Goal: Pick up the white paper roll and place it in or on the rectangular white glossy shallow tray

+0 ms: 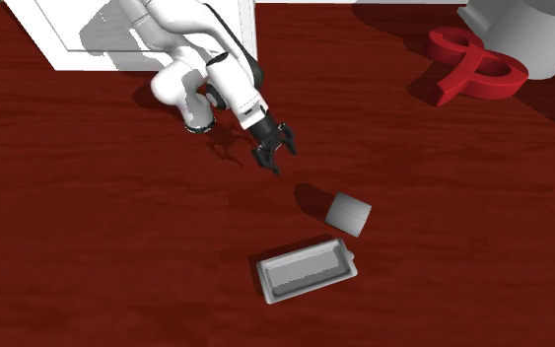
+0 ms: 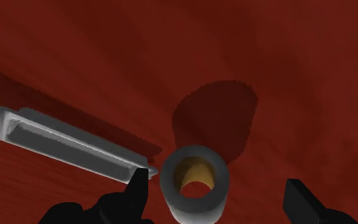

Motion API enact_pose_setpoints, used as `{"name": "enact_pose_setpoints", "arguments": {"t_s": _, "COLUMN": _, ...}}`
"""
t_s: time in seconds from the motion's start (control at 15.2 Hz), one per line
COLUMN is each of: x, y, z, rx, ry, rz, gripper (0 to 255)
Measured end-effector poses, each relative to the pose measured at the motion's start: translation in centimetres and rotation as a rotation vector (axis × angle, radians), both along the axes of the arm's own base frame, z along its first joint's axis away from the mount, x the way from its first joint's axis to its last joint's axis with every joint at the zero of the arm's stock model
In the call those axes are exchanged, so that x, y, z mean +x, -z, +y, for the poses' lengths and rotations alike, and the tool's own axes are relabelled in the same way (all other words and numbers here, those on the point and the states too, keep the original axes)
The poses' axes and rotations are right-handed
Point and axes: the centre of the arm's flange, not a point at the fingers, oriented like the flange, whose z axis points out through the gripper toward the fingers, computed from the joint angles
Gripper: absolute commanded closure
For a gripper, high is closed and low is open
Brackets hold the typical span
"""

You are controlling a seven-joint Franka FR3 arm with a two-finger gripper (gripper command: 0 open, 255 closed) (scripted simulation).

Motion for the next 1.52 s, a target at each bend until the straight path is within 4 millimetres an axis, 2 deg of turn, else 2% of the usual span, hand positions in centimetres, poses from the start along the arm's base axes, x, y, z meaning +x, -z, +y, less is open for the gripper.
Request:
{"name": "enact_pose_setpoints", "arguments": {"t_s": 0.2, "x": 2.0, "y": 2.8, "z": 0.7, "rx": 0.027, "ry": -0.009, "rz": -0.095, "gripper": 0}}
{"name": "enact_pose_setpoints", "arguments": {"t_s": 0.73, "x": 8.3, "y": 10.1, "z": 4.2, "rx": 0.072, "ry": -0.064, "rz": -0.368, "gripper": 0}}
{"name": "enact_pose_setpoints", "arguments": {"t_s": 1.25, "x": 12.3, "y": 12.6, "z": 5.5, "rx": 0.084, "ry": -0.074, "rz": -0.399, "gripper": 0}}
{"name": "enact_pose_setpoints", "arguments": {"t_s": 1.52, "x": 12.6, "y": 12.8, "z": 5.7, "rx": 0.085, "ry": -0.074, "rz": -0.399, "gripper": 0}}
